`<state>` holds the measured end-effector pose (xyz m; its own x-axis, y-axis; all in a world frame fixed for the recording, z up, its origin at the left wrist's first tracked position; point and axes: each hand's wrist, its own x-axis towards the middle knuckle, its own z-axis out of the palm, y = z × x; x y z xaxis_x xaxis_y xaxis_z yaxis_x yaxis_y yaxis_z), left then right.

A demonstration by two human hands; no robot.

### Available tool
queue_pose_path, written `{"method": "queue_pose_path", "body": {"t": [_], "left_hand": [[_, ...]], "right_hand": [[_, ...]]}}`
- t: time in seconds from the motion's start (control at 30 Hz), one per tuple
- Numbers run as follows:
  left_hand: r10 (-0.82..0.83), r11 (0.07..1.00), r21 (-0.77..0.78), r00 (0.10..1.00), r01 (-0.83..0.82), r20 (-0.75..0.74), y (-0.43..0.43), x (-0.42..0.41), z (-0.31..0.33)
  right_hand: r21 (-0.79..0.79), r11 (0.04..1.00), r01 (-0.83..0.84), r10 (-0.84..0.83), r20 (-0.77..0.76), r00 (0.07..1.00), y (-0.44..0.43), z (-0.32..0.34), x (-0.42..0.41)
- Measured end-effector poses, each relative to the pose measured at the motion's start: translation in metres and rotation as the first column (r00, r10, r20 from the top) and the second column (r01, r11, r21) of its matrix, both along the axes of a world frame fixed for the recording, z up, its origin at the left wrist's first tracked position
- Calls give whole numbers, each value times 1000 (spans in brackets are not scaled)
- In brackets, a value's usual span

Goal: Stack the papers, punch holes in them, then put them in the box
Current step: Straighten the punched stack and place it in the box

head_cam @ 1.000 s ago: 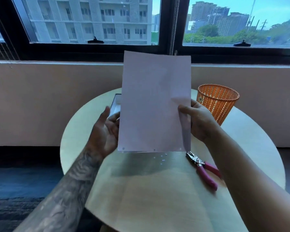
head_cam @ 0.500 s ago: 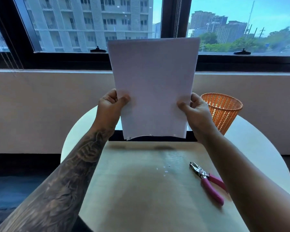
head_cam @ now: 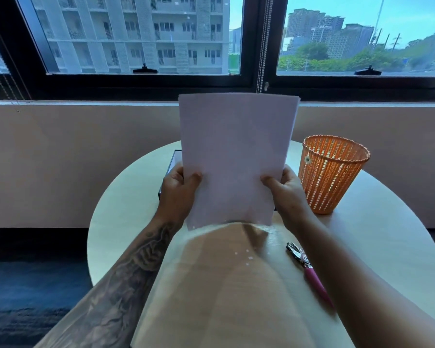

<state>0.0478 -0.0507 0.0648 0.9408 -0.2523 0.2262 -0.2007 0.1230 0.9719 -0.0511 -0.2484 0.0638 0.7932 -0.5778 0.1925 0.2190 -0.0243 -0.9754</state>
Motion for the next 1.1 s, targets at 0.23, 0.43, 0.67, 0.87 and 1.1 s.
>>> {"method": "queue_pose_path", "body": {"t": [0.23, 0.43, 0.67, 0.87, 1.1], "left_hand": [[10, 1000, -1, 1000, -10, -8, -2, -1, -15], [102, 994, -37, 988, -106, -114, -7, 11, -19], [-1, 893, -417, 925, -170, -380, -26, 18, -10], [-75, 856, -483, 880, -184, -468, -30, 27, 0], [82, 950, -283, 981, -131, -178, 17, 86, 18]], "right_hand": [[-31, 999, 4, -6, -55, 998, -1, -13, 1], [-90, 994, 69, -76, -76, 994, -5, -14, 1], [224, 974, 16, 5, -96, 995, 12, -25, 6], [211, 977, 14, -11, -15, 1000, 8, 0, 14], [-83, 991, 104, -117, -164, 980, -54, 24, 33]]}}
